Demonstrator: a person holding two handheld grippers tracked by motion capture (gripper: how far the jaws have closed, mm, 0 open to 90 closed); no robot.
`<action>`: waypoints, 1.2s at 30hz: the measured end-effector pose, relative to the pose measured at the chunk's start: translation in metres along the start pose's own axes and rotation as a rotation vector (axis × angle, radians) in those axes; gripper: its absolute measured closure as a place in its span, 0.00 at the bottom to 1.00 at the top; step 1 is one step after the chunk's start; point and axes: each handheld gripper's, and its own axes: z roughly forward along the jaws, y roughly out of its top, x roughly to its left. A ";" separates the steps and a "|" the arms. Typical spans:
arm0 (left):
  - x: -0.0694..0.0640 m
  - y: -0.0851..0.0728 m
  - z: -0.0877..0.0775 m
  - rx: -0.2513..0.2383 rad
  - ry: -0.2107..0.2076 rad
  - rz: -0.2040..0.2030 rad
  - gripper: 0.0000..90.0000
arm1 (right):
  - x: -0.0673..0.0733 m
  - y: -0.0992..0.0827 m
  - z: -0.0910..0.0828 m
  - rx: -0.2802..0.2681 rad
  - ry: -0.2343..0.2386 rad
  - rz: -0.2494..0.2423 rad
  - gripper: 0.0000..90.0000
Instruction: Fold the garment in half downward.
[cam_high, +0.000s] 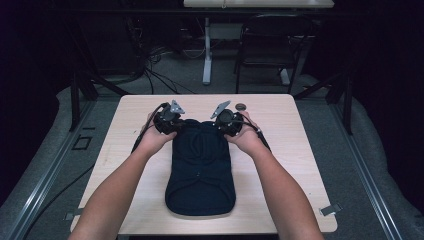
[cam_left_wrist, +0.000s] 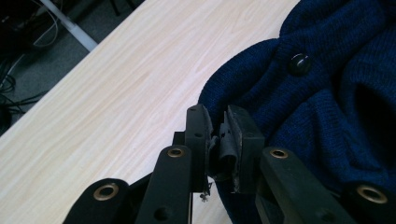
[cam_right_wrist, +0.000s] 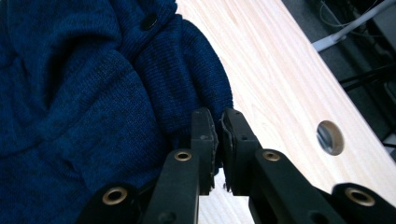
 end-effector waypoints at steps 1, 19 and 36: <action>0.000 0.000 0.000 0.000 0.000 0.000 0.89 | 0.000 0.000 0.000 0.000 0.000 0.000 0.93; 0.005 0.019 -0.034 -0.055 0.028 0.043 0.89 | -0.006 0.016 -0.034 -0.050 -0.050 -0.046 0.93; 0.016 0.048 -0.067 -0.139 0.142 0.072 0.89 | -0.021 0.044 -0.067 -0.133 -0.147 -0.071 0.93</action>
